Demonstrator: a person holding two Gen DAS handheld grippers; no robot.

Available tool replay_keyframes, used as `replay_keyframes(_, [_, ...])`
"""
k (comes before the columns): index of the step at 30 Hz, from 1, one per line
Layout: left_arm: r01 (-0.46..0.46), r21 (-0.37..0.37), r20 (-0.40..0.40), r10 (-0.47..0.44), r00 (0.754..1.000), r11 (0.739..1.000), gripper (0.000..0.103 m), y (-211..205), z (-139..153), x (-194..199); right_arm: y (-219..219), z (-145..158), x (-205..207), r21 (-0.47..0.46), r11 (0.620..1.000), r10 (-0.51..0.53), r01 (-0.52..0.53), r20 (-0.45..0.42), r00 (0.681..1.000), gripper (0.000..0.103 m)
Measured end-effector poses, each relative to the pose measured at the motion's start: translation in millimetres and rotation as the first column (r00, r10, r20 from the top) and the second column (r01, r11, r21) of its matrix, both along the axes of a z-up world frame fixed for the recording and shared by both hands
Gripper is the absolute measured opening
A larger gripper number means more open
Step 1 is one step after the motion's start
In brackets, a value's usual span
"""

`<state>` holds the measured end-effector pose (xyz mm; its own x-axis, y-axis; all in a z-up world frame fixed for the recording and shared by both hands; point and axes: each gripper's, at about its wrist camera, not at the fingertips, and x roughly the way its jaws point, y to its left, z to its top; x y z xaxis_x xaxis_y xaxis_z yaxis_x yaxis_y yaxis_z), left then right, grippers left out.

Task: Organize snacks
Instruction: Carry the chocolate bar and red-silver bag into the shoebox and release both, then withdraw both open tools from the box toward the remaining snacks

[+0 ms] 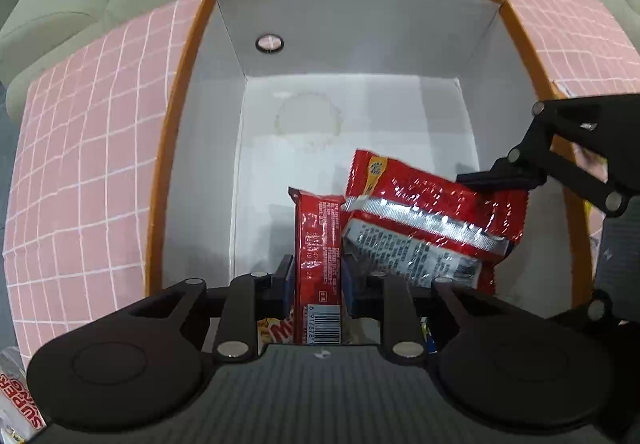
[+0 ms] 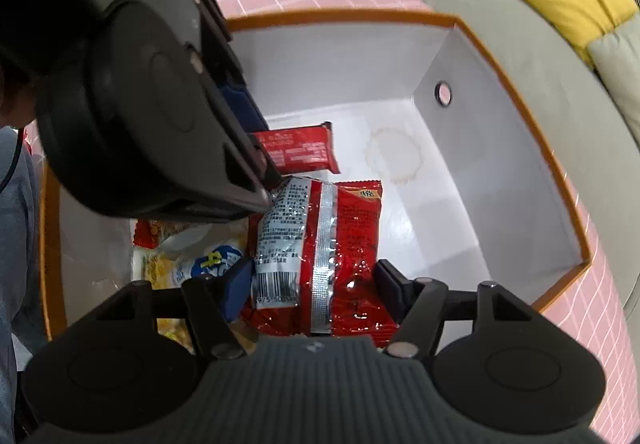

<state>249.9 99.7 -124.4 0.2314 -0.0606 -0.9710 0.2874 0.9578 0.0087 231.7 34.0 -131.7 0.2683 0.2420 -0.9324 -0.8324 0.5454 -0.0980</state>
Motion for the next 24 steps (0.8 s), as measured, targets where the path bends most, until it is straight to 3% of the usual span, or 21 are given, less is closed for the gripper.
replay_keyframes(6, [-0.007, 0.011, -0.009, 0.007, 1.000, 1.000, 0.030, 2.0, -4.1, -1.0, -3.5, -4.0, 7.1, -0.006, 0.999, -0.046, 0.046, -0.055, 0.997, 0.067])
replay_keyframes(8, [-0.006, 0.020, -0.003, 0.006, 1.000, 1.000, 0.035, 2.0, -1.3, -3.0, -4.5, -2.7, 7.6, -0.005, 0.999, -0.053, 0.053, -0.057, 0.997, 0.067])
replay_keyframes(12, [-0.001, 0.018, 0.020, 0.001, 1.000, 1.000, 0.052, 2.7, 9.4, -8.2, -5.7, 5.6, 3.7, -0.016, 0.998, -0.069, 0.069, -0.032, 0.997, 0.080])
replay_keyframes(19, [-0.020, 0.025, 0.102, 0.017, 0.995, 0.999, 0.057, 1.1, 41.9, -25.8, -15.3, 39.3, -3.3, 0.012, 0.994, -0.110, 0.109, 0.026, 0.994, 0.080])
replay_keyframes(24, [-0.097, -0.029, 0.190, 0.100, 0.977, 0.995, 0.057, 8.8, 70.9, -44.1, -37.8, 67.1, -15.9, 0.088, 0.975, -0.208, 0.202, 0.074, 0.975, 0.080])
